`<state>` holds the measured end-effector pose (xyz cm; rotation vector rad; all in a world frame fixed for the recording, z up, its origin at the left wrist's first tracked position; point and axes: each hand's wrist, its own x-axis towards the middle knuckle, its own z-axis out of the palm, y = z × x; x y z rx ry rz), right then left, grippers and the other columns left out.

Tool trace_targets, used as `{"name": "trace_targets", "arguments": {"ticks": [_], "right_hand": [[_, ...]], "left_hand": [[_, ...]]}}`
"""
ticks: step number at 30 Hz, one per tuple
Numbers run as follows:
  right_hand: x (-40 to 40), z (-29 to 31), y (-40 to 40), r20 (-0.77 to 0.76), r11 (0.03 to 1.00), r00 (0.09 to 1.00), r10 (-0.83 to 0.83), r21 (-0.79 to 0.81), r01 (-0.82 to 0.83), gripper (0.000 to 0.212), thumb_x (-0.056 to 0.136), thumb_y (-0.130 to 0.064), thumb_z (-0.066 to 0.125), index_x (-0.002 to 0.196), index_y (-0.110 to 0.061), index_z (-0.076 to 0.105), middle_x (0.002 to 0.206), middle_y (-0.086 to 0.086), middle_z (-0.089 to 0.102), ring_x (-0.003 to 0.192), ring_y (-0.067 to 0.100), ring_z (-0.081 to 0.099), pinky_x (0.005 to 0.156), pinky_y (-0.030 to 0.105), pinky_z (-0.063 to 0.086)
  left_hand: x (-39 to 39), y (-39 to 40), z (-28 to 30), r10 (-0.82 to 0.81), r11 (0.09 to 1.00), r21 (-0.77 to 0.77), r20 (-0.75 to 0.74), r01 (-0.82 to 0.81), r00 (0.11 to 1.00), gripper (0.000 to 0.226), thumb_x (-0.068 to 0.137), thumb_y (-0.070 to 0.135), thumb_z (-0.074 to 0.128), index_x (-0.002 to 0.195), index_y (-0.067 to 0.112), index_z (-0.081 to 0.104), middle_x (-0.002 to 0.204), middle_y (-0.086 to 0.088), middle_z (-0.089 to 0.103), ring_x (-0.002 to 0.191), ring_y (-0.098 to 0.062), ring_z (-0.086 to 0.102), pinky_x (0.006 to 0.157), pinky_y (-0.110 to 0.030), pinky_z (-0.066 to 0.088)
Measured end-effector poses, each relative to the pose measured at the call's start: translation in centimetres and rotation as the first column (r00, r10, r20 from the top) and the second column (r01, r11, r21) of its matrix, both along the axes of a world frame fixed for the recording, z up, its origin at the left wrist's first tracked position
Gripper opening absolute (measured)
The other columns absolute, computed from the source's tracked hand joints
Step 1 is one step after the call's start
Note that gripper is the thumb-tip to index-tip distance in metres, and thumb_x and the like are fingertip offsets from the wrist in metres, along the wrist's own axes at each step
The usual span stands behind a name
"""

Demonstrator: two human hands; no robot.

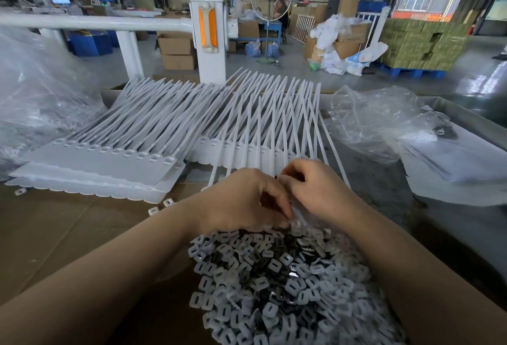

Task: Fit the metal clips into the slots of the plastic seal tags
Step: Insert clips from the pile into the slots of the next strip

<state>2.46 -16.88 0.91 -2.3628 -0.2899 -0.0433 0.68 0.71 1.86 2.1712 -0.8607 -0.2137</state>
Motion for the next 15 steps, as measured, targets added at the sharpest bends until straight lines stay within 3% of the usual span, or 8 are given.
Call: {"name": "trace_targets", "arguments": {"ticks": [3, 6, 11, 13, 15], "right_hand": [[-0.2, 0.4, -0.1, -0.006, 0.995, 1.0, 0.0, 0.097, 0.0, 0.01, 0.096, -0.026, 0.06, 0.088, -0.027, 0.066, 0.083, -0.01, 0.068, 0.078, 0.006, 0.064, 0.069, 0.025, 0.05], [-0.3, 1.0, -0.3, -0.03, 0.973, 1.0, 0.008, 0.229, -0.001, 0.013, 0.093, -0.018, 0.06, 0.082, -0.021, 0.067, 0.069, -0.007, 0.067, 0.069, 0.013, 0.064, 0.07, 0.033, 0.053], [-0.6, 1.2, -0.2, -0.04, 0.949, 0.999, 0.028, 0.316, -0.014, 0.012, 0.092, -0.02, 0.062, 0.083, -0.021, 0.071, 0.065, -0.006, 0.066, 0.065, 0.011, 0.06, 0.066, 0.032, 0.049], [-0.6, 1.3, -0.2, -0.043, 0.952, 0.997, 0.058, 0.303, -0.043, 0.016, 0.093, -0.023, 0.061, 0.082, -0.024, 0.071, 0.067, -0.006, 0.068, 0.065, 0.009, 0.06, 0.067, 0.03, 0.049], [-0.7, 1.4, -0.2, -0.041, 0.963, 0.993, 0.107, 0.252, -0.094, 0.02, 0.096, -0.025, 0.059, 0.079, -0.028, 0.07, 0.069, -0.009, 0.07, 0.061, 0.0, 0.057, 0.063, 0.021, 0.046]], "left_hand": [[0.6, 0.5, 0.1, 0.134, 0.973, -0.17, -0.121, -0.154, 0.984, 0.01, 0.078, 0.013, 0.081, 0.085, 0.019, 0.078, 0.081, 0.006, 0.075, 0.075, -0.007, 0.069, 0.072, -0.015, 0.053], [1.3, 1.1, 0.1, 0.234, 0.885, -0.347, -0.243, -0.31, 0.941, 0.009, 0.076, 0.01, 0.081, 0.083, 0.009, 0.075, 0.069, 0.0, 0.072, 0.06, -0.007, 0.062, 0.058, -0.013, 0.048], [1.6, 1.4, 0.1, 0.223, 0.834, -0.447, -0.263, -0.323, 0.939, 0.009, 0.076, 0.007, 0.079, 0.083, 0.007, 0.073, 0.069, -0.002, 0.071, 0.061, -0.01, 0.058, 0.058, -0.017, 0.049], [1.5, 1.4, 0.1, 0.222, 0.835, -0.462, -0.215, -0.299, 0.951, 0.015, 0.072, 0.009, 0.079, 0.086, 0.005, 0.074, 0.078, -0.008, 0.073, 0.067, -0.021, 0.06, 0.064, -0.027, 0.053], [1.3, 1.2, 0.2, 0.221, 0.843, -0.463, -0.166, -0.273, 0.961, 0.017, 0.073, 0.008, 0.079, 0.088, 0.002, 0.074, 0.086, -0.016, 0.074, 0.078, -0.04, 0.062, 0.075, -0.046, 0.055]]}}
